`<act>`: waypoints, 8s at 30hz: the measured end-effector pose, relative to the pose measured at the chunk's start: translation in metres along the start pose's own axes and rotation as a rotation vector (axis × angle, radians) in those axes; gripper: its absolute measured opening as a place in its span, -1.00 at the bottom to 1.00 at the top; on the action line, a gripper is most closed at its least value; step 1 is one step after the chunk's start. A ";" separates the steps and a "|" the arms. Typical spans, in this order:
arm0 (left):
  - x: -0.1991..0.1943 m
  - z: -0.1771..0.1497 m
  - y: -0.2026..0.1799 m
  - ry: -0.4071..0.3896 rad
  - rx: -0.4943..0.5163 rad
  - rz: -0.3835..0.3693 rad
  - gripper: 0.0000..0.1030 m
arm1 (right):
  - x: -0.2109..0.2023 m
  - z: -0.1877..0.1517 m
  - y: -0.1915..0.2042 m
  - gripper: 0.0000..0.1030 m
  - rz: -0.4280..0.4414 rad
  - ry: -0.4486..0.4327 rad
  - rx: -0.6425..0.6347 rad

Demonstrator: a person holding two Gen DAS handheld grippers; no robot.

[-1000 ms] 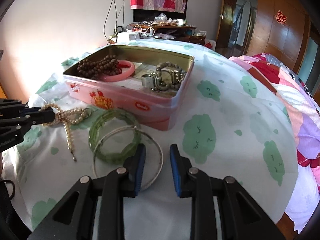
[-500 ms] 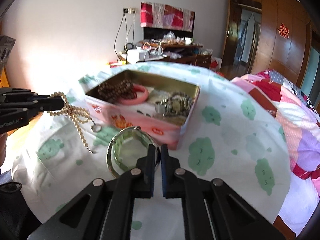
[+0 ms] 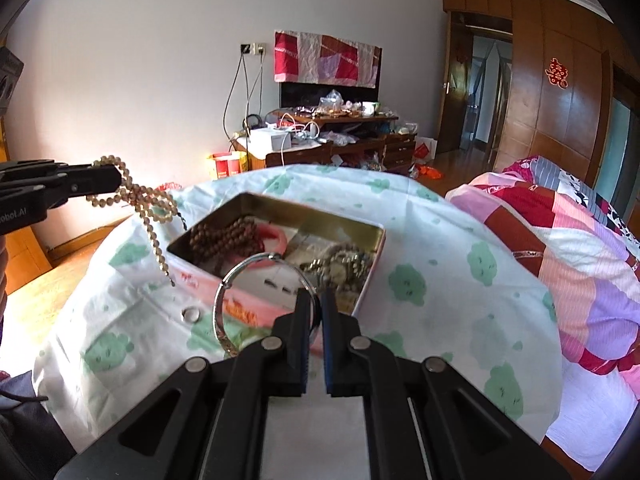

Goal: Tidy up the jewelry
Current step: 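Carry the pearl necklace and silver bangle over the pink tin, then lower the pearls and bangle into the tin and open both tools, then move both tools to the green bangle and silver ring on the cloth, then grasp the green jade bangle with the right tool while the left tool grasps the silver ring, then carry the green bangle and silver ring over the pink tin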

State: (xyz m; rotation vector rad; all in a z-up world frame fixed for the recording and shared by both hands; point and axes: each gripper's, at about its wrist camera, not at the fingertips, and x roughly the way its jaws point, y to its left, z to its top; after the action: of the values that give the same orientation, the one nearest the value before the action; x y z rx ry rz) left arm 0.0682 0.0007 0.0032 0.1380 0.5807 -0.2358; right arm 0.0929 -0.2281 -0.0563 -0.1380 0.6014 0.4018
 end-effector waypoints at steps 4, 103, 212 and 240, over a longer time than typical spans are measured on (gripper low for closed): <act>0.009 0.012 0.000 -0.011 0.010 0.012 -0.89 | 0.003 0.012 -0.008 -0.87 -0.002 -0.018 0.019; 0.082 -0.107 0.012 0.273 -0.163 0.198 0.51 | 0.061 -0.045 0.030 0.39 0.035 0.305 0.052; 0.077 -0.006 -0.009 0.101 -0.007 0.132 -0.62 | 0.022 0.019 0.002 -0.69 -0.162 -0.018 -0.034; 0.113 -0.001 -0.005 0.138 0.007 0.163 -0.62 | 0.054 0.037 -0.003 -0.69 -0.171 0.004 -0.038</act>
State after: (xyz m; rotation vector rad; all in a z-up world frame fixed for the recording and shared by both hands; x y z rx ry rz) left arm 0.1579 -0.0247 -0.0606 0.2086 0.7018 -0.0705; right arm 0.1536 -0.2040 -0.0569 -0.2248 0.5811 0.2477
